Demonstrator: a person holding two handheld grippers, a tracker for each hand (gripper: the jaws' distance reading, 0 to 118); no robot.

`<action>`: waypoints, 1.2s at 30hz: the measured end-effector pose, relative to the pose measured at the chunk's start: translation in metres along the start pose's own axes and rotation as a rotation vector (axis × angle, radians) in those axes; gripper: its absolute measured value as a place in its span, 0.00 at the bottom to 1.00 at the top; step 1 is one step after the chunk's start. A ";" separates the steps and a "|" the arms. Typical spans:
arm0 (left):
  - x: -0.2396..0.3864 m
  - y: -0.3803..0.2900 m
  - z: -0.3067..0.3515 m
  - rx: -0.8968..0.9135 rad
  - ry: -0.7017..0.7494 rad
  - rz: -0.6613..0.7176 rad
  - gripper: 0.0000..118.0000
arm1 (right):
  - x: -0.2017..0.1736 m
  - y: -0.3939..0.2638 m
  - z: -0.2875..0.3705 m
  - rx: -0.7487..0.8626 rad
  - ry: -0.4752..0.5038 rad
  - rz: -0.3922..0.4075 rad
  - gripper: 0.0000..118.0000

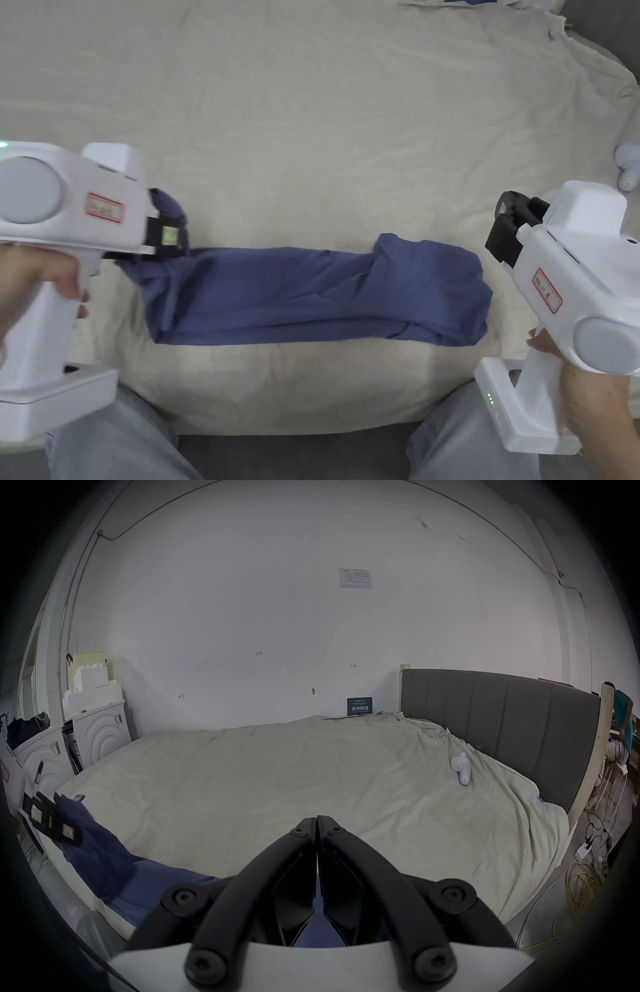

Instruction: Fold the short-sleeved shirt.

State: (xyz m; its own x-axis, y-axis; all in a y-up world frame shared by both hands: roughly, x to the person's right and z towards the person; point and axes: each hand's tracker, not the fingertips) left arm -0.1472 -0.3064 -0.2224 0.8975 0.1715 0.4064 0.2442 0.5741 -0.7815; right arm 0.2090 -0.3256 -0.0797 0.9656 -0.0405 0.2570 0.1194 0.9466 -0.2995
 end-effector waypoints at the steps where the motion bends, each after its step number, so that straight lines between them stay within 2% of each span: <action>1: 0.011 0.002 -0.010 -0.012 -0.002 -0.018 0.02 | 0.001 -0.001 0.001 -0.002 -0.002 -0.001 0.00; 5: 0.050 0.006 -0.063 -0.095 -0.006 -0.098 0.02 | 0.007 -0.004 0.006 -0.010 -0.012 0.001 0.00; 9: 0.069 0.000 -0.111 -0.171 0.036 -0.115 0.03 | 0.019 -0.008 0.005 -0.016 -0.039 0.004 0.00; 10: 0.071 -0.001 -0.117 -0.177 0.038 -0.122 0.06 | 0.022 -0.009 0.005 -0.020 -0.045 0.004 0.00; 12: 0.065 -0.001 -0.121 -0.187 0.014 -0.112 0.25 | 0.026 -0.011 0.006 -0.024 -0.053 -0.002 0.00; 13: 0.062 0.000 -0.119 -0.190 -0.011 -0.076 0.49 | 0.027 -0.011 0.007 -0.024 -0.054 -0.004 0.00; 14: 0.056 0.003 -0.114 -0.184 -0.036 -0.031 0.68 | 0.027 -0.011 0.008 -0.025 -0.058 -0.003 0.00; 16: 0.044 0.008 -0.100 -0.144 -0.081 0.045 0.95 | 0.028 -0.011 0.006 -0.032 -0.060 0.003 0.00; 22: 0.000 0.021 -0.048 0.073 -0.085 0.192 0.98 | 0.026 -0.012 0.000 -0.035 -0.049 0.007 0.00; 23: -0.004 0.018 -0.044 0.102 -0.059 0.199 0.96 | 0.026 -0.012 -0.001 -0.034 -0.047 0.009 0.00; 24: -0.010 0.016 -0.040 0.133 -0.028 0.193 0.91 | 0.025 -0.011 -0.002 -0.033 -0.046 0.009 0.00; 26: -0.013 0.006 -0.037 0.204 0.063 0.143 0.55 | 0.022 -0.009 -0.002 -0.029 -0.039 0.002 0.00; 28: -0.008 -0.008 -0.043 0.245 0.157 0.086 0.14 | 0.021 -0.007 -0.004 -0.025 -0.039 -0.002 0.00; 29: -0.006 -0.015 -0.046 0.258 0.171 0.062 0.02 | 0.019 -0.006 -0.003 -0.024 -0.037 -0.003 0.00; 36: 0.031 -0.053 -0.089 0.300 0.168 0.039 0.00 | 0.016 -0.001 0.001 -0.019 -0.038 -0.005 0.00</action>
State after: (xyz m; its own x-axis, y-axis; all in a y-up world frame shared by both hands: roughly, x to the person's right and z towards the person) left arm -0.0998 -0.4035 -0.2106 0.9580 0.0784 0.2757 0.1116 0.7841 -0.6106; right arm 0.2241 -0.3265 -0.0745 0.9556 -0.0323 0.2930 0.1285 0.9402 -0.3155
